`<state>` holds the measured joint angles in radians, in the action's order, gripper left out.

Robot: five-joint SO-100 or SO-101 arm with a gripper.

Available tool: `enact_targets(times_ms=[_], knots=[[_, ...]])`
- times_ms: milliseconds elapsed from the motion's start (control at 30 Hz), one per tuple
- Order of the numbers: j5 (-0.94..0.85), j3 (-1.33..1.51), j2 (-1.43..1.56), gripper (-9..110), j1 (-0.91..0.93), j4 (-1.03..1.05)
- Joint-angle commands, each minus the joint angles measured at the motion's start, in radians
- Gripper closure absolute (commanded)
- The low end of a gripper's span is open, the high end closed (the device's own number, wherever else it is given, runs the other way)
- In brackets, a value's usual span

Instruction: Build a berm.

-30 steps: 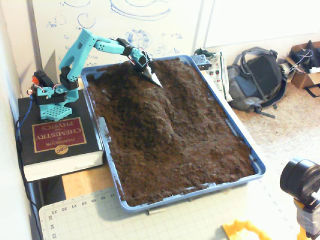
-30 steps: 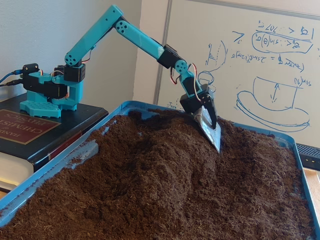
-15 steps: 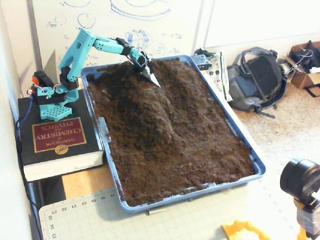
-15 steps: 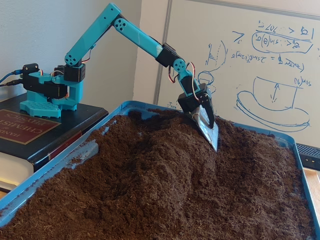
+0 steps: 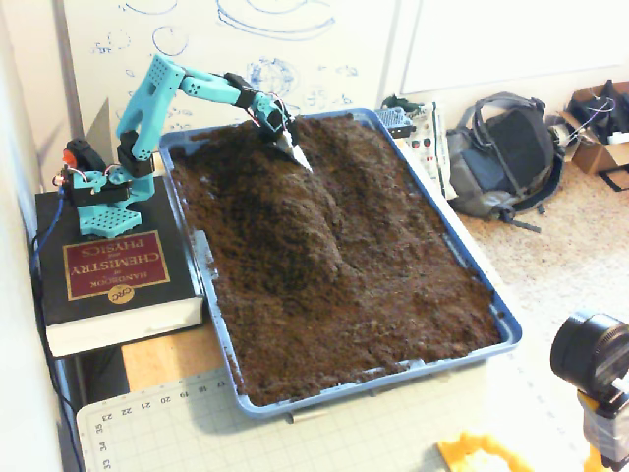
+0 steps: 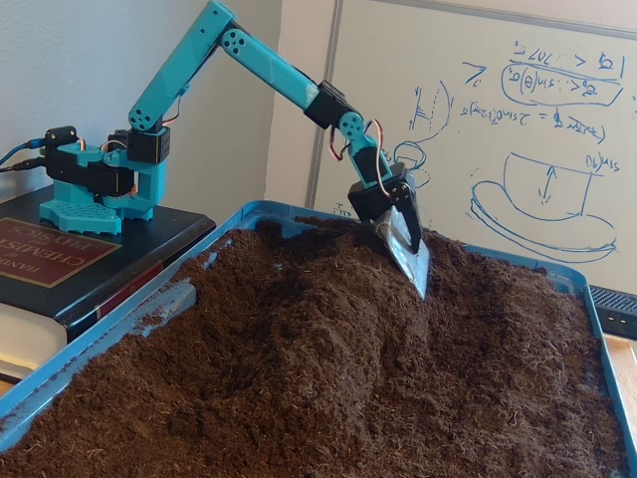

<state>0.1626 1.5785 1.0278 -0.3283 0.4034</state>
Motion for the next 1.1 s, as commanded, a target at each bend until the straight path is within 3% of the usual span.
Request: enact_targets(times_ms=[0, 767, 1067], knots=[[-0.006, 0.003, 0.106, 101, 0.018, -0.009], [-0.006, -0.279, 0.084, 101, 0.086, -0.020], [-0.009, -0.442, -0.123, 101, 0.138, -0.020]])
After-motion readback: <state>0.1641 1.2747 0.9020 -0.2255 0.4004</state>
